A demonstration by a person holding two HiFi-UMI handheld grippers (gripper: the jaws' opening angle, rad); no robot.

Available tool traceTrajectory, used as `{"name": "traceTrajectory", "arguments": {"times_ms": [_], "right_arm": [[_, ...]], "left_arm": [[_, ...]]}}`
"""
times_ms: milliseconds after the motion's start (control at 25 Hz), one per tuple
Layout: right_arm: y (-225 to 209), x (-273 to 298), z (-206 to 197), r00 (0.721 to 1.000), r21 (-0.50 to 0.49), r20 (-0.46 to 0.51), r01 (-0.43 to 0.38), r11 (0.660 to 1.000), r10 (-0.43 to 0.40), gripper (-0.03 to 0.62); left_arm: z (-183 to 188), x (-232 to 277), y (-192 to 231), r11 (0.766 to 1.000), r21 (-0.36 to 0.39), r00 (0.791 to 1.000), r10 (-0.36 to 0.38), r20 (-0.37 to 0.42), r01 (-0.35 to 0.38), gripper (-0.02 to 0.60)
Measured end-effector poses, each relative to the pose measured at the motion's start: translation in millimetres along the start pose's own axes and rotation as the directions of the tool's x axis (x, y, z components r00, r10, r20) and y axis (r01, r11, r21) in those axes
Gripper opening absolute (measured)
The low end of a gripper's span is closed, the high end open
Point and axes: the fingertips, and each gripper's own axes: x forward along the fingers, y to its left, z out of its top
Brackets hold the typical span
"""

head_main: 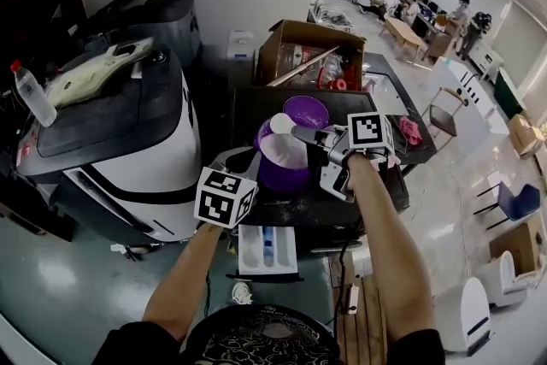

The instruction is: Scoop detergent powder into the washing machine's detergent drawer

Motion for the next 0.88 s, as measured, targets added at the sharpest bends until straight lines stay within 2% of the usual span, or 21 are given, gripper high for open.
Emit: {"name": "traceTrajectory", "arguments": {"times_ms": [360,640,880], "right_arm": [[8,-24,-9,0.987,0.121,0.097,-0.143,0.982,0.132,0.037],[5,-43,-25,0.969,0.194,0.163,-0.216,0.957,0.186,0.037],[6,-48,-48,0.958,0.220,0.175,-0.263,0.939,0.227,0.037]], "left_arm": [[0,-9,-17,0.997,0.010,0.997,0.073,0.003,-0.073,0.000],[-10,-23,-29,0.992,0.003,0.992,0.124,0.011,-0.124,0.000],[-20,-41,-35,0.985,-0.003,0.985,0.172,0.022,-0.172,0.000]]}}
